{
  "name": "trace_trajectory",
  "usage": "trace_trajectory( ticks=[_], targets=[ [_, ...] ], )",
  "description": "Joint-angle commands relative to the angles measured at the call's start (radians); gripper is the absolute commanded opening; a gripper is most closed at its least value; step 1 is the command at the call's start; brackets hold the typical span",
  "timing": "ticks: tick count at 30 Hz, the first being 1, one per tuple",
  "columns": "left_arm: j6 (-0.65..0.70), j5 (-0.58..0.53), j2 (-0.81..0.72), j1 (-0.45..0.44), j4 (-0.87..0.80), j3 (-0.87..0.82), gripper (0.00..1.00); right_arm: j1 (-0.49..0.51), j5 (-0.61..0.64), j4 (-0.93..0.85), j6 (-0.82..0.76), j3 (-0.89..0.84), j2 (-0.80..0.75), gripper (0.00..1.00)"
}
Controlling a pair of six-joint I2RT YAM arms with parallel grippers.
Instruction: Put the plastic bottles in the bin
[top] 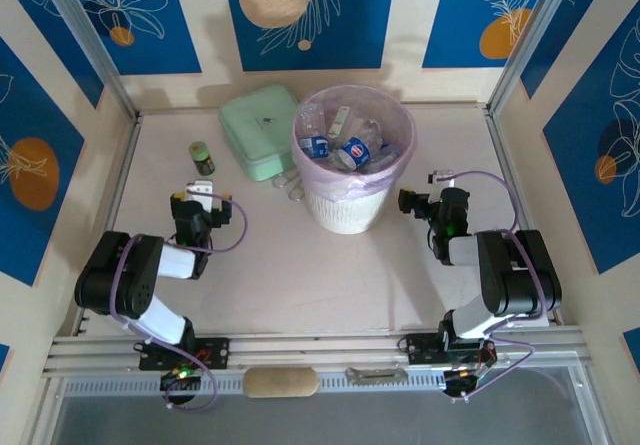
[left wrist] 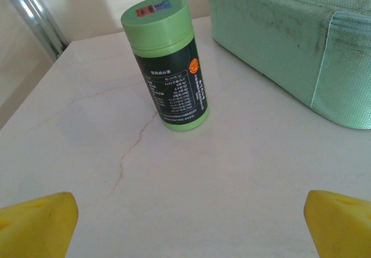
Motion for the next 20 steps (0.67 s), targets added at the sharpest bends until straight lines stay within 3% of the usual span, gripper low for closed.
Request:
trace_trajectory(
  ticks=[1,20],
  targets=[
    [-0.019,0.027,0.006,0.005,0.0,0.023,1.0,-0.002,-0.01,0.027,0.008,0.018,-0.001,0.99],
    [-0.022,0.024,0.008,0.008,-0.003,0.026,1.0,-0.002,-0.01,0.026,0.008,0.019,0.001,0.99]
  ],
)
